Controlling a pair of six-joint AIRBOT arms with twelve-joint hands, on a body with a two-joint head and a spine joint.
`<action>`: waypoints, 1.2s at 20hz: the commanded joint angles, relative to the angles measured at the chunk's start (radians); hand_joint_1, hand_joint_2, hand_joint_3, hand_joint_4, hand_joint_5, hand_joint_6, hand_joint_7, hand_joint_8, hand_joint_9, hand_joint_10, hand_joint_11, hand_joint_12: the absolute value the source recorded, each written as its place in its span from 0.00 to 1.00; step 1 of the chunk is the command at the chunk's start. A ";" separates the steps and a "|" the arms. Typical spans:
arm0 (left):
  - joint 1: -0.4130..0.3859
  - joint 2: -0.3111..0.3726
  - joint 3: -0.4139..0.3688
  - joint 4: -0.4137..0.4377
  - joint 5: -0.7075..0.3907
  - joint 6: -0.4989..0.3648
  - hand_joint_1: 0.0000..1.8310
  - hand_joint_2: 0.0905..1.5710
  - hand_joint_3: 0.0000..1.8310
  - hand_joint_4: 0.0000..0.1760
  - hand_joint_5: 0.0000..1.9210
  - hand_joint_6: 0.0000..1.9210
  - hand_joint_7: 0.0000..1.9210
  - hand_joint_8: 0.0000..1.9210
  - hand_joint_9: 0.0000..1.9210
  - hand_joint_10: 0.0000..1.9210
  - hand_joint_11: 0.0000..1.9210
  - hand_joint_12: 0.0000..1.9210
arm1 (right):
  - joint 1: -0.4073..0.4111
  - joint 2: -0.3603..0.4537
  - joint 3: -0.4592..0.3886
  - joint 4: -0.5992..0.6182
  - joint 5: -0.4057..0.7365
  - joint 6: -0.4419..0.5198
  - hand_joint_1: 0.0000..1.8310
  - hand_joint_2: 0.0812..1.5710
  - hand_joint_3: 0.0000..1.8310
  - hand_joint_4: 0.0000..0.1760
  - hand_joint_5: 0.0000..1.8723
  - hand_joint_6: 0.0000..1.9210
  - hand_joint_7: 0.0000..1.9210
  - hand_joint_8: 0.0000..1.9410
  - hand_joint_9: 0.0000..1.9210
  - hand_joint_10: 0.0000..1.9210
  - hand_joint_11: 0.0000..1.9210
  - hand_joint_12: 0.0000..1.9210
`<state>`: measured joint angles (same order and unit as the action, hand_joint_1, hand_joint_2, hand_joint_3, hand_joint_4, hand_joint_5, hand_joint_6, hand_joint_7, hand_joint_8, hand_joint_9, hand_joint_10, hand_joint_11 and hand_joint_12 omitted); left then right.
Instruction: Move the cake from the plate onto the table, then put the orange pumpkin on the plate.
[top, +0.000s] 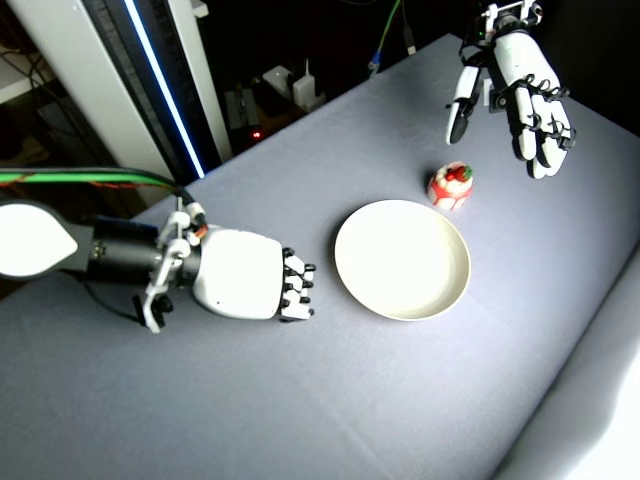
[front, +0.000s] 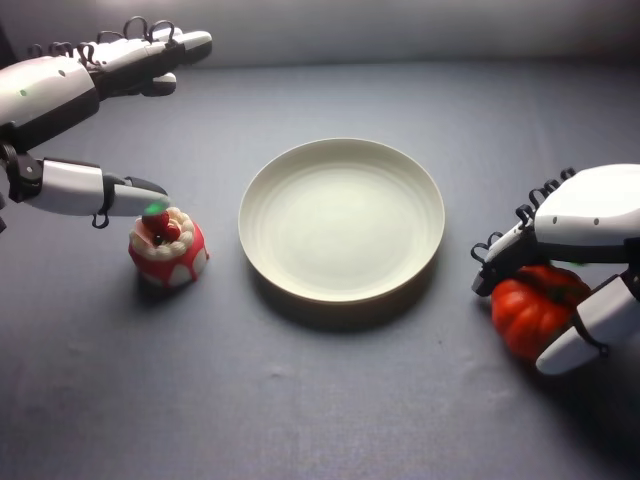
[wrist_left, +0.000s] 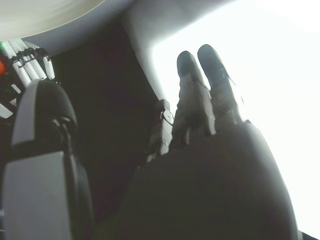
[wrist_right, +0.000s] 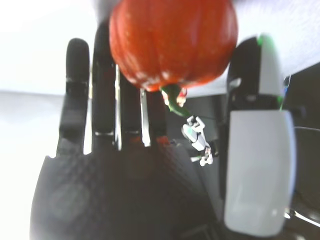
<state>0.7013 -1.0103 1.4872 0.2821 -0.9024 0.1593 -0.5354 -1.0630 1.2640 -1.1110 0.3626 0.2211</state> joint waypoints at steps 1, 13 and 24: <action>-0.005 0.004 0.004 -0.045 -0.108 -0.002 0.47 0.65 0.00 0.99 0.00 0.00 0.00 0.00 0.12 0.00 0.00 0.31 | -0.001 0.002 0.005 0.016 0.031 0.002 0.72 0.71 0.00 0.00 0.42 0.97 0.51 0.99 0.59 1.00 0.62 1.00; 0.010 0.005 0.003 -0.054 -0.115 -0.002 0.49 0.64 0.00 1.00 0.00 0.00 0.00 0.00 0.04 0.00 0.00 0.42 | 0.057 0.012 -0.009 0.015 0.030 -0.026 0.78 0.69 0.00 0.00 0.49 0.99 0.58 0.99 0.65 1.00 0.68 1.00; -0.008 -0.025 0.029 -0.037 -0.121 -0.002 0.61 0.68 0.00 1.00 0.00 0.00 0.00 0.00 0.17 0.00 0.00 0.59 | 0.280 -0.080 0.097 0.015 0.022 -0.145 0.78 0.55 0.28 0.00 0.51 1.00 0.53 0.96 0.57 1.00 0.60 1.00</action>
<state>0.7036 -1.0420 1.5120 0.2935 -0.9092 0.1589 -0.2699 -1.1564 1.3609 -1.1252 0.3439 0.0803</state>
